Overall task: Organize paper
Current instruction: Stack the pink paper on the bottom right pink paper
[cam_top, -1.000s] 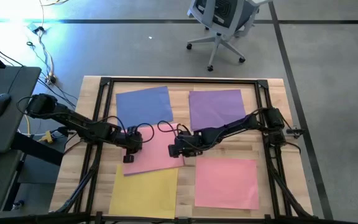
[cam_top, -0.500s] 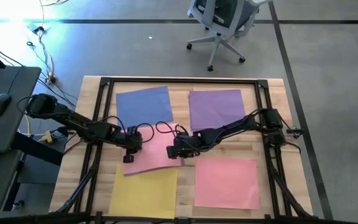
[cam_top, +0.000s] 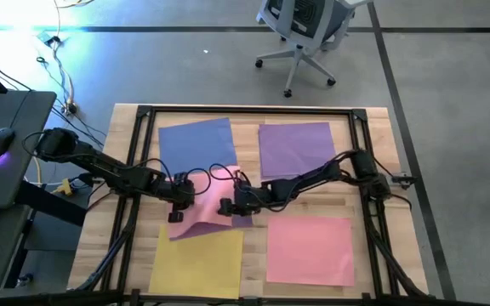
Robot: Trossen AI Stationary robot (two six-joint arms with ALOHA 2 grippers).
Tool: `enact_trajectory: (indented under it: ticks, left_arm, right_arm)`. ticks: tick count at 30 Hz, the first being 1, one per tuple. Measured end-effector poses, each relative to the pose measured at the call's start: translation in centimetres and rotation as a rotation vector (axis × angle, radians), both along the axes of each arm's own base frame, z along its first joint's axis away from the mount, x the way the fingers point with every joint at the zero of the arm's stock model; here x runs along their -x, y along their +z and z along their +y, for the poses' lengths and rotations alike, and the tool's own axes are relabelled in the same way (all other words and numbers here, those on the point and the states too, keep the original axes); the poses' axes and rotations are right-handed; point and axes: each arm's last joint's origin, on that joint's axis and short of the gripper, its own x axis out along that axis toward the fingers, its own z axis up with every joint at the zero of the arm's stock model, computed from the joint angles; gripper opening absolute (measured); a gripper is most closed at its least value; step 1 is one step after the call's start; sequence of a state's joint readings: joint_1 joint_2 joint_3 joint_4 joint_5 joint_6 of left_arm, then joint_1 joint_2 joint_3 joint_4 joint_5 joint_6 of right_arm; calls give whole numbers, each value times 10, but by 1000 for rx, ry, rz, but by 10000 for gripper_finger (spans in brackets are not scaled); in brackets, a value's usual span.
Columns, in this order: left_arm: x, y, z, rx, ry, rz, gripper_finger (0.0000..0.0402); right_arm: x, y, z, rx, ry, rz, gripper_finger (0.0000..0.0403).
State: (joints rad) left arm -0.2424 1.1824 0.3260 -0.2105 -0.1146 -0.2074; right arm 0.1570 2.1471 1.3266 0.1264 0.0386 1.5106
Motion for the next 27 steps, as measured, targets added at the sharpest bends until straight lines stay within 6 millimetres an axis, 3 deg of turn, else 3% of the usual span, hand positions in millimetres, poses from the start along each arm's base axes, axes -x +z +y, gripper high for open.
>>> enact_trajectory:
  ticks: [5, 12, 16, 23, 27]
  left_arm:
    - [0, 0, 0, 2, -1, -2, 0]
    - [0, 0, 0, 4, -2, -1, 0]
    - [0, 0, 0, 5, -2, -1, 0]
    - [0, 0, 0, 5, -3, 2, 0]
    - [0, 0, 0, 5, -4, 2, 0]
  right_arm:
    - [-4, 1, -4, 11, -78, -56, 302]
    - [-14, 16, -9, 96, 1, -237, 302]
    - [-12, 12, -11, 36, -21, -185, 302]
    - [2, 1, 8, 5, -102, 50, 302]
    - [-5, -1, 6, 15, -94, -20, 302]
